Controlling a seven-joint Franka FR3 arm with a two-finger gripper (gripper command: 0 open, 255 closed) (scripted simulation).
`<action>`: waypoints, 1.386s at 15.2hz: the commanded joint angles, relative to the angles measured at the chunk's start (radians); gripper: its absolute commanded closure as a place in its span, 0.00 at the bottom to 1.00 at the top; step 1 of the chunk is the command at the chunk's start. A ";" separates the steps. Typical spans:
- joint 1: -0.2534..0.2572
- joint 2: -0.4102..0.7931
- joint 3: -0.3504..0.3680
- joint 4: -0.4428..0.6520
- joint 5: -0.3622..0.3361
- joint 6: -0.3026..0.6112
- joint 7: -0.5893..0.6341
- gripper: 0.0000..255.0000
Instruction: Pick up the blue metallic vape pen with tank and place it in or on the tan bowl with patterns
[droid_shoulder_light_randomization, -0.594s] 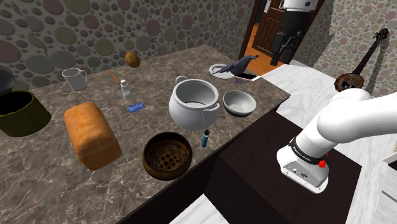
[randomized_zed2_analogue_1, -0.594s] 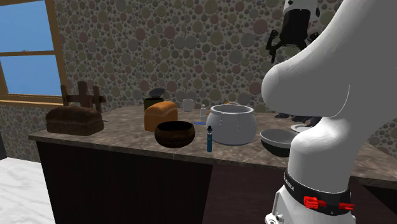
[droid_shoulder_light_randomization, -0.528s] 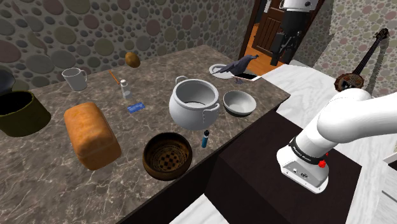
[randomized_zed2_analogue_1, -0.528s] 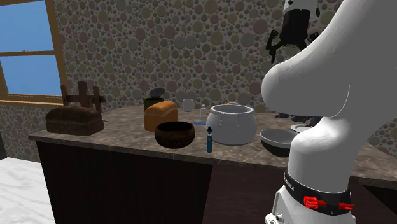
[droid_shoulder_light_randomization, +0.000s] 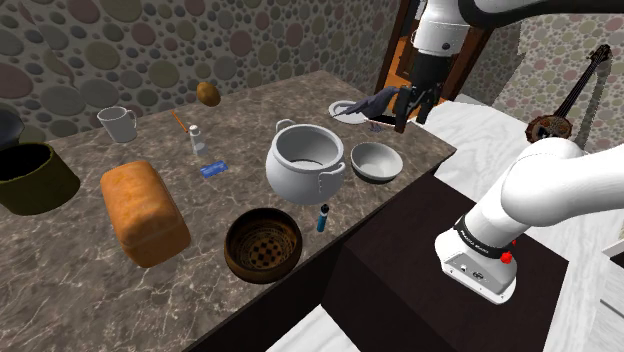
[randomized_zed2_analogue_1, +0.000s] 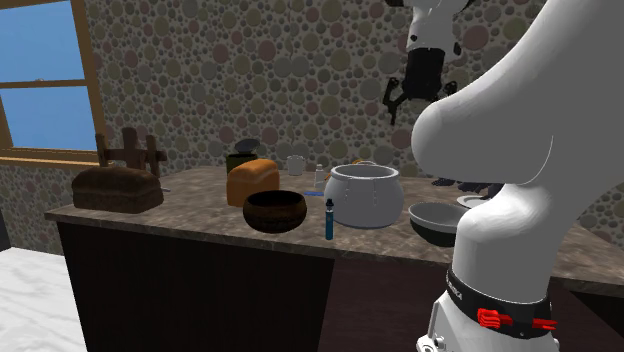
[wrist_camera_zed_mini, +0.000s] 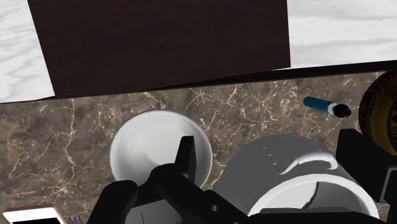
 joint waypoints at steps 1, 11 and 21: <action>0.018 0.013 0.046 -0.040 0.032 0.072 0.036 0.00; 0.089 0.238 0.289 -0.102 0.147 0.445 0.221 0.00; 0.047 0.596 0.515 -0.029 0.045 0.786 0.466 0.00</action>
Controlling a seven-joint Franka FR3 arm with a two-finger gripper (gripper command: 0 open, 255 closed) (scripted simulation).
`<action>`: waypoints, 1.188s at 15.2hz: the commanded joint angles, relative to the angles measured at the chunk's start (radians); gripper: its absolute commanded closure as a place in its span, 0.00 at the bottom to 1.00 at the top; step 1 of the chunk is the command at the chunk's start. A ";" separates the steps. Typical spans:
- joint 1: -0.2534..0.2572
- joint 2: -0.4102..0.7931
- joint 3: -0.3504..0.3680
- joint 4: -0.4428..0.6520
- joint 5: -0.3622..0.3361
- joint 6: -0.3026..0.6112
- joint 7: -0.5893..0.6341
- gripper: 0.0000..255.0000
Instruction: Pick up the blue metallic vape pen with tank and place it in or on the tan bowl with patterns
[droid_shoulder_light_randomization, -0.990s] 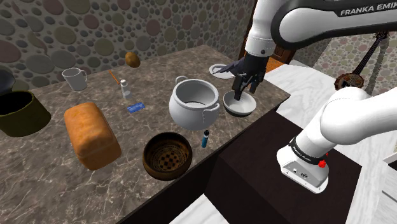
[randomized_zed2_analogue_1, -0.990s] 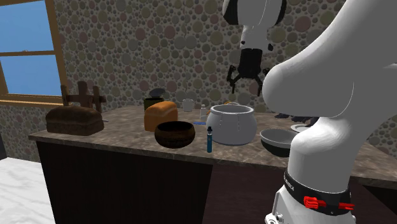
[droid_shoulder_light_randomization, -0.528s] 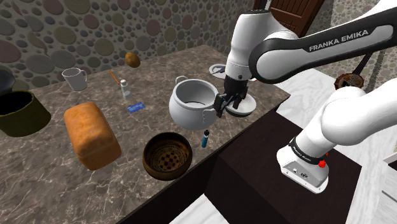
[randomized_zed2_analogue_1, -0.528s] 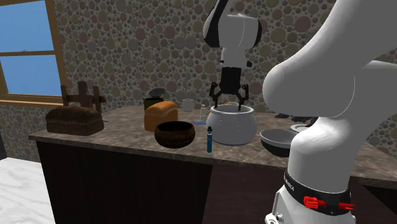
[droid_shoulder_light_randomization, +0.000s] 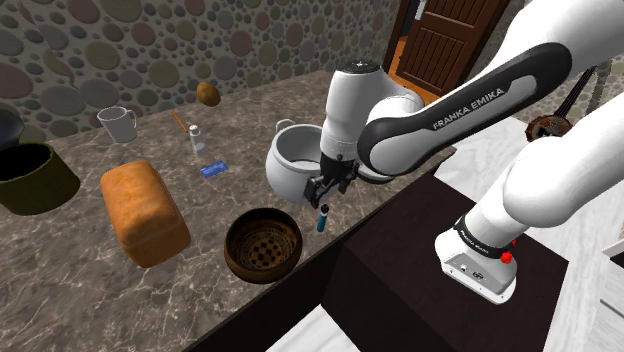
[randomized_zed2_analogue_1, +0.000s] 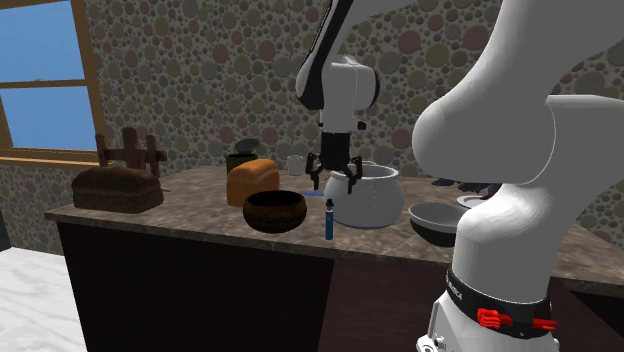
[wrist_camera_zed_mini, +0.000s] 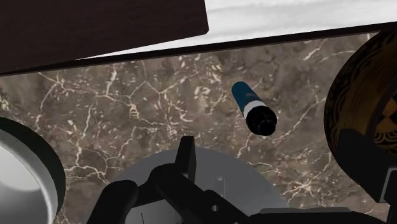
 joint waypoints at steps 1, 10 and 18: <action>-0.007 0.043 0.020 0.000 -0.022 0.045 0.028 0.00; -0.025 0.131 0.040 -0.018 -0.080 0.143 0.072 0.00; -0.025 0.131 0.040 -0.018 -0.080 0.143 0.072 1.00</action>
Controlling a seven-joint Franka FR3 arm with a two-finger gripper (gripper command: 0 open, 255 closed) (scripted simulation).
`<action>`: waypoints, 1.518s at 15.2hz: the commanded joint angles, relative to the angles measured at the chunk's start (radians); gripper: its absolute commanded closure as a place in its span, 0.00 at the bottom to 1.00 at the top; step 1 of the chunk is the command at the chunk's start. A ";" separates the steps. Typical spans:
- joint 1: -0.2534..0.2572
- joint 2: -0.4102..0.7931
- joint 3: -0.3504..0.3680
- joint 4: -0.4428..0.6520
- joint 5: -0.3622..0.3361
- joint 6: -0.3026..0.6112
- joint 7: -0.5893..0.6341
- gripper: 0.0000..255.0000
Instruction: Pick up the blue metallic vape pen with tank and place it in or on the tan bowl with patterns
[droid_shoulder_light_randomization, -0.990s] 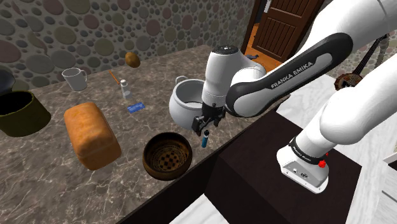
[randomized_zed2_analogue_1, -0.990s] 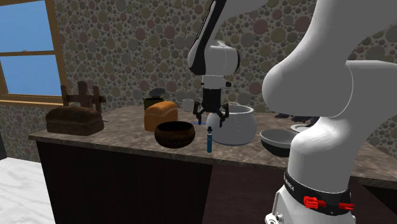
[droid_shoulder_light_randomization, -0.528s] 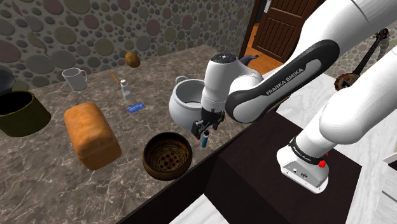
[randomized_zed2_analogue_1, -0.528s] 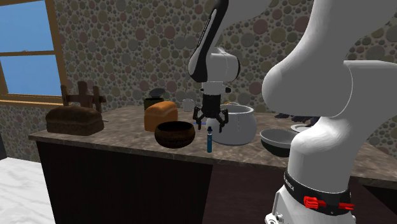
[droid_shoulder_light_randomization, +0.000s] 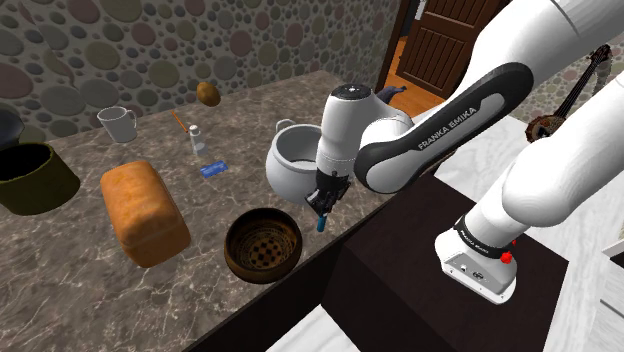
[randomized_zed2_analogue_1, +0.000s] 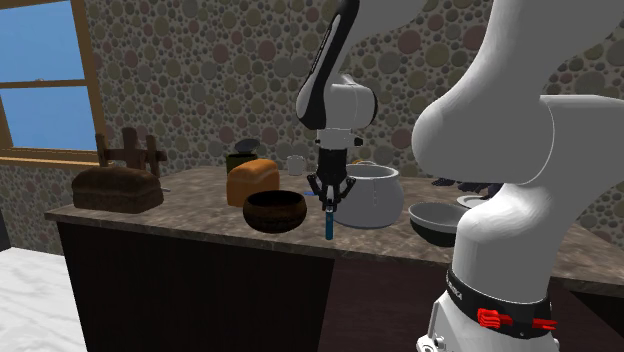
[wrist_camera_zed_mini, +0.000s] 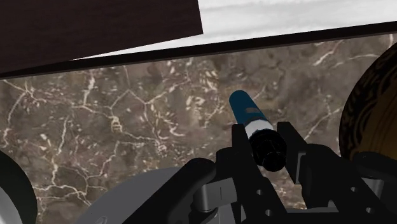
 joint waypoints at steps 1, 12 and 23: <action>0.000 0.000 0.000 0.000 0.000 0.000 0.000 1.00; 0.019 -0.093 -0.019 0.021 0.061 -0.105 -0.043 1.00; 0.043 -0.228 -0.064 0.080 0.106 -0.291 -0.079 1.00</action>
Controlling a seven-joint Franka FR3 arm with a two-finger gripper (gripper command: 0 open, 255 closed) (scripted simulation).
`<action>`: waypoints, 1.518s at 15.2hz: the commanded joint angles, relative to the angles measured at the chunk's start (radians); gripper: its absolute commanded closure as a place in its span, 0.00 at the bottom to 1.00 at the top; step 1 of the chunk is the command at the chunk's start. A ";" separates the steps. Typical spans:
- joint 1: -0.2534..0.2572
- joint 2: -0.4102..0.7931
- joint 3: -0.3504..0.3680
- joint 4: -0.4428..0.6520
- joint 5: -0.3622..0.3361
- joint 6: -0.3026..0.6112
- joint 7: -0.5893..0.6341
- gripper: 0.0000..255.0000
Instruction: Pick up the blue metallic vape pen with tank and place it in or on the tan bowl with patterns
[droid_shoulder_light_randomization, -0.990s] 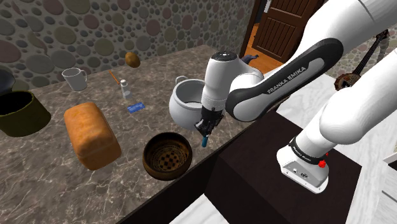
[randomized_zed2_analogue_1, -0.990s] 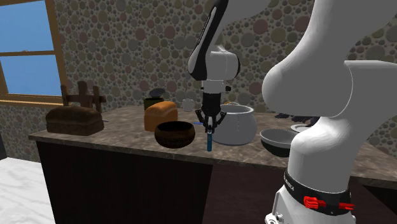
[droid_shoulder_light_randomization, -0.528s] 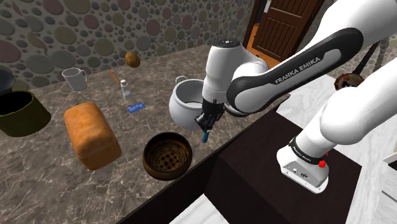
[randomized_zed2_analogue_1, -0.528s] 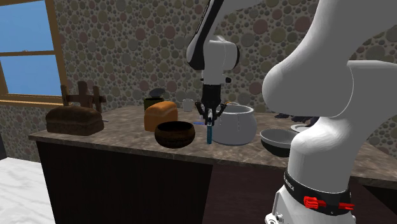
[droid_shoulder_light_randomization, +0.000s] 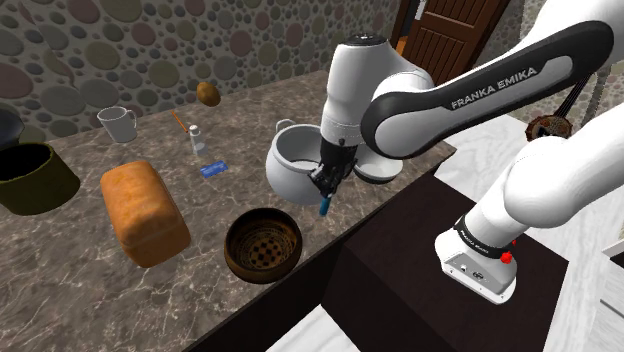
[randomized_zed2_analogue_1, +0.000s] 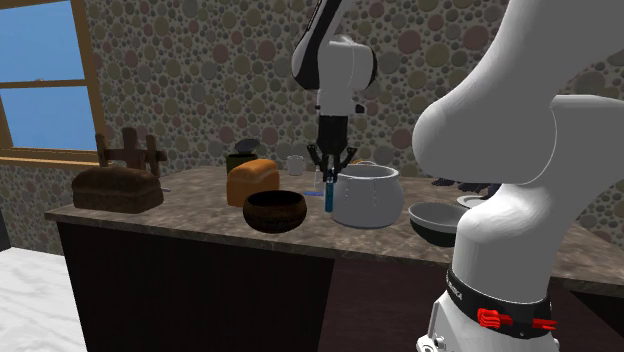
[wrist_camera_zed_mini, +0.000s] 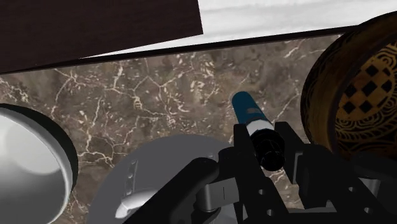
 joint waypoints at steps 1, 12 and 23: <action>0.002 -0.020 -0.008 0.015 0.003 -0.034 -0.004 1.00; 0.010 -0.107 -0.050 0.102 0.006 -0.206 -0.013 1.00; -0.013 0.099 0.077 0.389 -0.094 -0.279 0.184 1.00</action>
